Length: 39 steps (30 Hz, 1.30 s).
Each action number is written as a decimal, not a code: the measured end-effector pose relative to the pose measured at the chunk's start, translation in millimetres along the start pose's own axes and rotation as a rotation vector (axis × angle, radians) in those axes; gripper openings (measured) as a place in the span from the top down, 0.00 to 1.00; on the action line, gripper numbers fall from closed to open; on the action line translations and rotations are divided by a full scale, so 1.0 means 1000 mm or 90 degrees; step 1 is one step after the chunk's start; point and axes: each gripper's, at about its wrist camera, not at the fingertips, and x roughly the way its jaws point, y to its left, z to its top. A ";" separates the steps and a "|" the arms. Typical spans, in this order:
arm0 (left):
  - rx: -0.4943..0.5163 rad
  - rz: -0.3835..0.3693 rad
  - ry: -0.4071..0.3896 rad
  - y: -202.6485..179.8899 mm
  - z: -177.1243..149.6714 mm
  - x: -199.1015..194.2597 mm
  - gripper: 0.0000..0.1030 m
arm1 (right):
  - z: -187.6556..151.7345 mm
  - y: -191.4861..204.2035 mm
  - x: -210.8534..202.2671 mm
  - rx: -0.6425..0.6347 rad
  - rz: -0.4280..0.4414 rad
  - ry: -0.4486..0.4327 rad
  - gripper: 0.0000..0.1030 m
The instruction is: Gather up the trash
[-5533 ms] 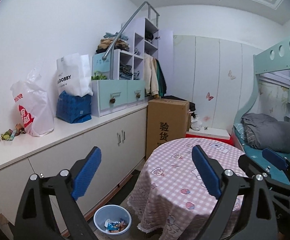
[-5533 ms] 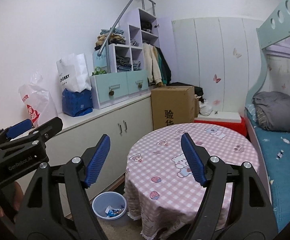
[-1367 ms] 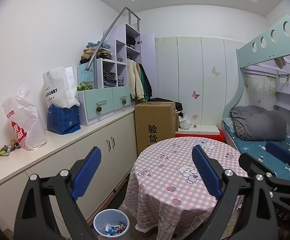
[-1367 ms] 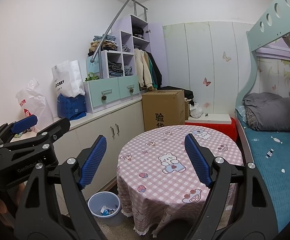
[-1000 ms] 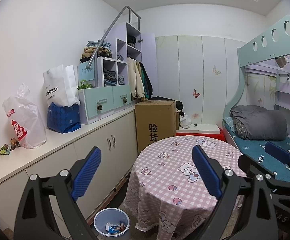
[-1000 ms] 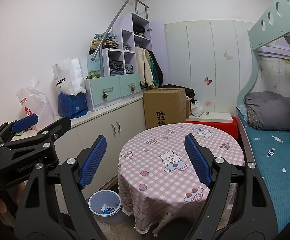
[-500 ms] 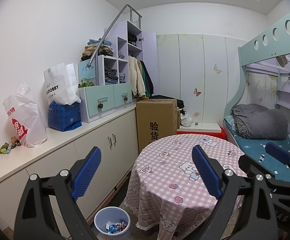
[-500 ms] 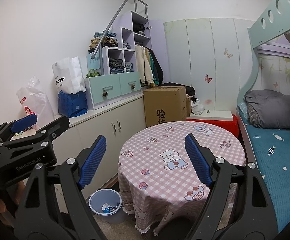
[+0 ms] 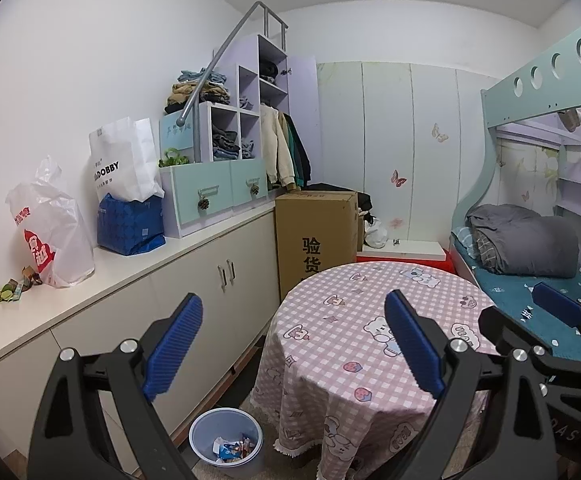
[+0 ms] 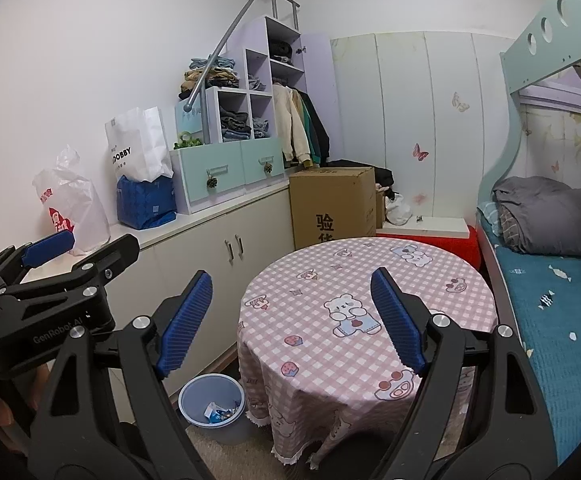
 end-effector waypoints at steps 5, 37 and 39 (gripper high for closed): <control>0.000 0.003 0.008 0.002 -0.001 0.006 0.12 | -0.002 0.000 0.008 0.001 0.000 0.007 0.22; 0.002 0.017 0.039 0.007 -0.006 0.032 0.12 | -0.013 0.002 0.041 0.000 0.010 0.040 0.22; 0.003 0.017 0.039 0.007 -0.006 0.033 0.12 | -0.013 0.001 0.042 0.002 0.010 0.040 0.22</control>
